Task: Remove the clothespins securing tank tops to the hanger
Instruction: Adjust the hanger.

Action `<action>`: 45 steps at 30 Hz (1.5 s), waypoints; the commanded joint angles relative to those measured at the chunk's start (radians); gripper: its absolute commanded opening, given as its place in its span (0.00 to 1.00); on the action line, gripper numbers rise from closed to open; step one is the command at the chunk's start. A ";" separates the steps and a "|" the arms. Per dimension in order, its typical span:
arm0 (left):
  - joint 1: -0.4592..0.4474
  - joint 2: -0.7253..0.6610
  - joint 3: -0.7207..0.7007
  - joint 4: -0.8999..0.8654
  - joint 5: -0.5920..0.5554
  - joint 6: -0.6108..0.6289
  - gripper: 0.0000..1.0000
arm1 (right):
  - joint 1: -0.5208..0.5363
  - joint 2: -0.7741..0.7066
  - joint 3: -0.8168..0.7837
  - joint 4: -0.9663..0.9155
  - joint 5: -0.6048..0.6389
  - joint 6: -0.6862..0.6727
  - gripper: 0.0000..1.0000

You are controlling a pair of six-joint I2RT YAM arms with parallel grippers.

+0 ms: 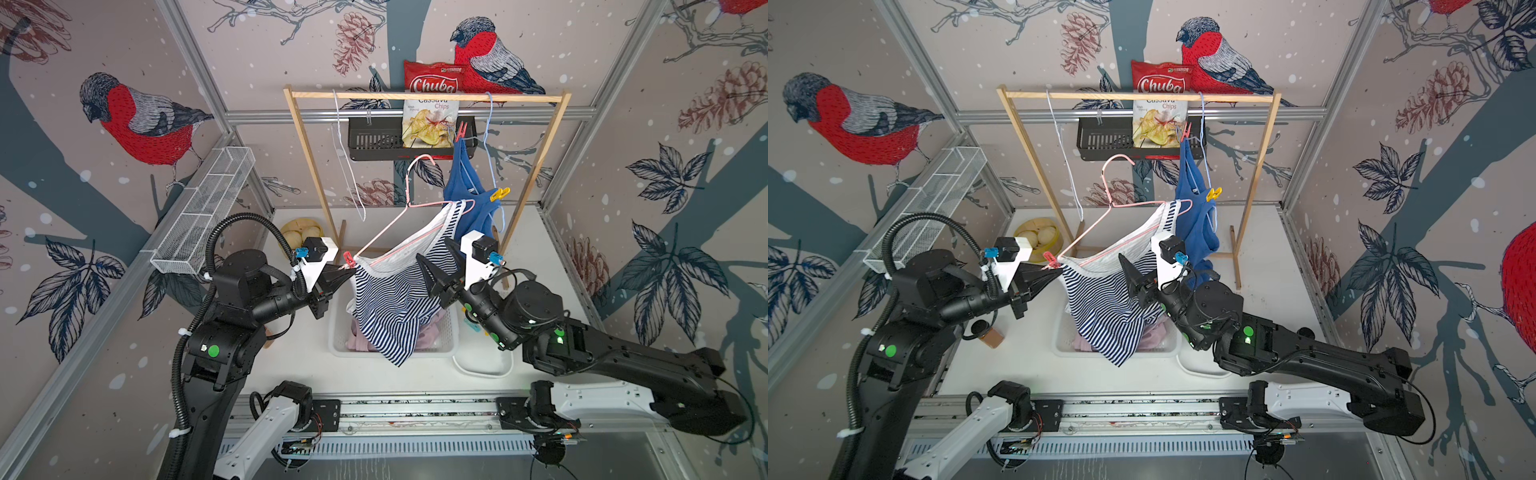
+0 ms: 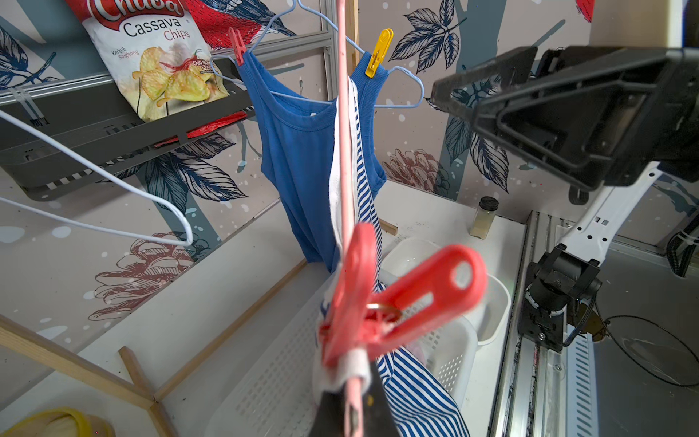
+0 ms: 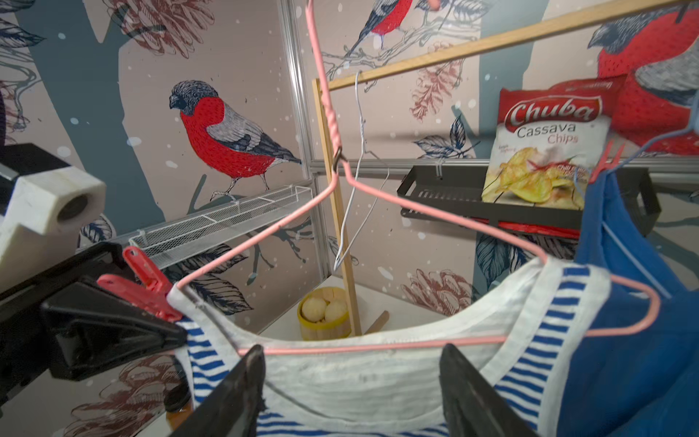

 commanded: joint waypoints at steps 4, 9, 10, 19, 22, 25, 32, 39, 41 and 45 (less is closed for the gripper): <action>0.001 0.011 0.000 0.055 0.012 0.007 0.00 | -0.119 0.071 0.177 -0.020 -0.152 -0.027 0.75; 0.000 0.022 -0.001 0.066 0.022 0.005 0.00 | -0.217 0.107 0.241 -0.037 -0.309 -0.002 0.76; 0.000 0.023 -0.001 0.067 0.026 0.003 0.00 | -0.232 0.118 0.257 -0.046 -0.333 0.000 0.76; 0.000 0.047 0.018 0.065 0.030 0.017 0.00 | -0.299 0.234 0.409 -0.161 -0.463 -0.047 0.76; 0.000 0.051 0.020 0.078 0.035 0.014 0.00 | -0.320 0.271 0.447 -0.186 -0.486 -0.053 0.75; 0.001 0.054 0.026 0.078 0.041 0.016 0.00 | -0.330 0.295 0.477 -0.199 -0.512 -0.071 0.74; 0.000 0.059 0.026 0.085 0.058 0.010 0.00 | -0.356 0.354 0.537 -0.207 -0.555 -0.080 0.59; 0.000 0.064 0.048 0.061 0.043 -0.011 0.00 | -0.360 0.357 0.541 -0.193 -0.611 -0.081 0.17; 0.000 0.054 0.045 0.068 0.058 -0.023 0.08 | -0.360 0.345 0.522 -0.181 -0.623 -0.087 0.05; 0.000 0.017 0.030 0.116 0.088 -0.061 0.65 | -0.373 0.291 0.430 -0.107 -0.654 -0.091 0.00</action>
